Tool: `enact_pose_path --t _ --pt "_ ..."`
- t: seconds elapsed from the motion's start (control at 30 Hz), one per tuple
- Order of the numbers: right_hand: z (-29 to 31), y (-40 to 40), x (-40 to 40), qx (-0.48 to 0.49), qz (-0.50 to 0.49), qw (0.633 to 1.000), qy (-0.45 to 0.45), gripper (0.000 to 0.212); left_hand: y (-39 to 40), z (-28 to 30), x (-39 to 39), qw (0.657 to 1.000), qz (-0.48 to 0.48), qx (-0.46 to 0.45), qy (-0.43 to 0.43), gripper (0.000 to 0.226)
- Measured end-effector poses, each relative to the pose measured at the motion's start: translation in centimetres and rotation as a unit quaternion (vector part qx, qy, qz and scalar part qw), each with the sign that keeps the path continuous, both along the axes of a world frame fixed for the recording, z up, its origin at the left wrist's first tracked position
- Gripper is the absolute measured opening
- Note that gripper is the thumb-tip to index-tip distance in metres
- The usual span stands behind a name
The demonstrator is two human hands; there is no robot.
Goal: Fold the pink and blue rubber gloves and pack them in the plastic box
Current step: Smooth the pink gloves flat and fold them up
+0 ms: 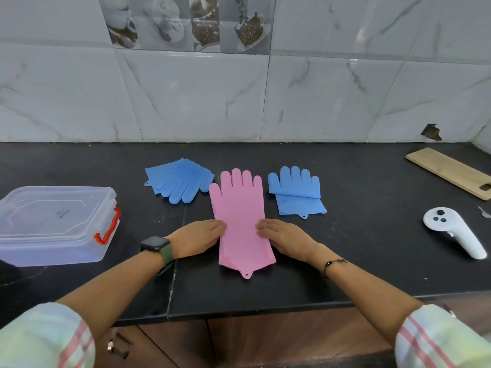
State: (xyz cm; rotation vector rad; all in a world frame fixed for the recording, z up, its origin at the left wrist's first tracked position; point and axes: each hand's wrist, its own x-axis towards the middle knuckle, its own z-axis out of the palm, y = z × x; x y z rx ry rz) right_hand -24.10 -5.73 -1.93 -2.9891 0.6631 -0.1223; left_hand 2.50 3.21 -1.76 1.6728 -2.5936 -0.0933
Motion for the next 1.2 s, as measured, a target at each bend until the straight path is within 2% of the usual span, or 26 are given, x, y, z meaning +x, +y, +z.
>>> enact_pose_path --t 0.03,0.1,0.17,0.23,0.3,0.37,0.47,0.53,0.63,0.7,0.97,1.1,1.13,1.2 --pt "0.0 0.2 0.1 0.03 -0.029 0.998 -0.043 0.034 0.1 -0.1 0.0 0.999 0.025 -0.016 0.033 0.031" --pt "0.3 0.6 0.7 0.103 -0.102 0.982 -0.123 0.026 0.5 0.4 -1.3 0.977 0.114 -0.048 0.175 0.022" --pt "1.0 0.8 1.8 0.177 -0.16 0.95 -0.203 0.015 0.1 0.7 -2.4 0.929 0.209 -0.044 0.301 0.016" --pt "1.7 0.6 3.1 0.238 -0.224 0.907 -0.267 0.021 -0.8 1.1 -2.6 0.867 0.306 -0.022 0.393 0.018" --pt "2.3 0.0 4.5 0.273 -0.291 0.868 -0.296 0.025 -2.2 1.6 -2.9 0.811 0.388 0.018 0.438 0.024" --pt "2.7 -0.6 6.0 0.269 -0.355 0.843 -0.3 0.019 -3.5 2.0 -3.1 0.763 0.439 0.052 0.471 0.031" --pt "2.9 -1.1 7.5 0.249 -0.423 0.829 -0.268 0.011 -4.7 2.6 -3.3 0.712 0.49 0.073 0.497 0.032" --pt "2.9 -1.3 7.7 0.248 -0.435 0.826 -0.258 0.01 -5.0 2.7 -3.3 0.693 0.506 0.086 0.507 0.026" --pt "3.1 -1.4 8.0 0.244 -0.444 0.823 -0.259 0.026 -5.3 2.6 -3.4 0.693 0.521 0.091 0.489 0.016" --pt "3.1 -1.2 8.3 0.221 -0.454 0.826 -0.252 0.035 -5.3 2.6 -3.6 0.699 0.531 0.086 0.471 0.018" --pt "1.7 -1.6 8.8 0.102 -0.427 0.885 -0.157 0.048 -5.5 2.3 -3.8 0.77 0.522 0.052 0.363 0.033" --pt "1.5 -1.9 8.7 0.079 -0.4 0.906 -0.116 0.046 -5.6 2.5 -3.9 0.777 0.517 0.055 0.355 0.01" --pt "1.5 -2.0 8.7 0.058 -0.39 0.912 -0.109 0.045 -5.6 2.3 -4.1 0.797 0.511 0.041 0.318 0.026" --pt "1.5 -2.5 8.3 -0.004 -0.341 0.936 -0.09 0.047 -5.4 2.0 -4.1 0.861 0.472 -0.034 0.185 0.038"
